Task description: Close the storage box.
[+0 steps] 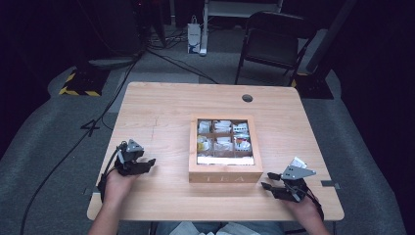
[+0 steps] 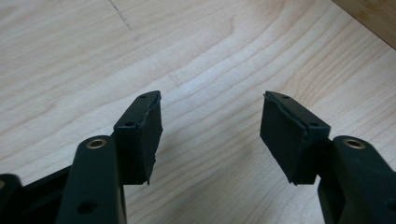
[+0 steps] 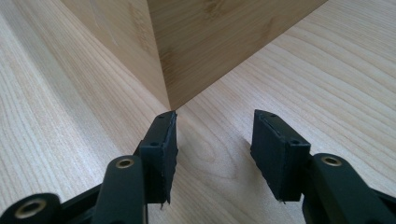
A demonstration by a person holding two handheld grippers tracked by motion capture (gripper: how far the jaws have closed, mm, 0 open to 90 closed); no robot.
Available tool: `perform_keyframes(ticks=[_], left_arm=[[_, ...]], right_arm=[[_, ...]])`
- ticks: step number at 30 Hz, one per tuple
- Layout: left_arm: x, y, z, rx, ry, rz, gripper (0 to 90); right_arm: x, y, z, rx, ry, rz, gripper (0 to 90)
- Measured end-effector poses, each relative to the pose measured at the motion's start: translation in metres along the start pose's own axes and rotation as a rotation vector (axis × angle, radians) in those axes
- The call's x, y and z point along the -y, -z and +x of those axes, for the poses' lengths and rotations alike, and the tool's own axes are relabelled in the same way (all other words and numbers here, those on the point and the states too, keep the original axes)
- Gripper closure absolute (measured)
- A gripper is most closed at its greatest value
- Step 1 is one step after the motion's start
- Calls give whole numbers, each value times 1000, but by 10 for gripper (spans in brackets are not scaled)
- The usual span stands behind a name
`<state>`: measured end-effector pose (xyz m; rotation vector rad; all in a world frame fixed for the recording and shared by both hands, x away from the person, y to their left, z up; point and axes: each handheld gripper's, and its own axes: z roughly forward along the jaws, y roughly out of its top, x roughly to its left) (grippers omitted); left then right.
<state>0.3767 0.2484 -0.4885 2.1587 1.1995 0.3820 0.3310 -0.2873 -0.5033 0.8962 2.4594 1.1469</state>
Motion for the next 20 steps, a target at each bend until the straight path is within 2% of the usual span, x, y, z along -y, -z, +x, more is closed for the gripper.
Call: perform_keyframes(ticks=[3, 4, 6, 8, 9, 11, 12, 20], left_arm=[[0, -5, -1, 5, -12, 22, 354], [1, -7, -2, 1, -32, 10, 320], [1, -7, -2, 5, -39, 15, 307], [2, -9, -2, 5, -32, 0, 264], [4, -17, -3, 3, -52, -42, 145], [2, -19, -3, 10, -50, -28, 47], [0, -23, -5, -15, -22, -16, 3], [0, -23, -5, -18, -16, -17, 0]], right_arm=[[0, 0, 0, 0, 1, -1, 506], [0, 0, 0, 0, 1, -1, 506], [0, 0, 0, 0, 1, -1, 507], [0, 0, 0, 0, 1, -1, 506], [0, 0, 0, 0, 1, -1, 507], [0, 0, 0, 0, 1, -1, 506], [0, 0, 0, 0, 0, 0, 506], [0, 0, 0, 1, 1, 0, 504]])
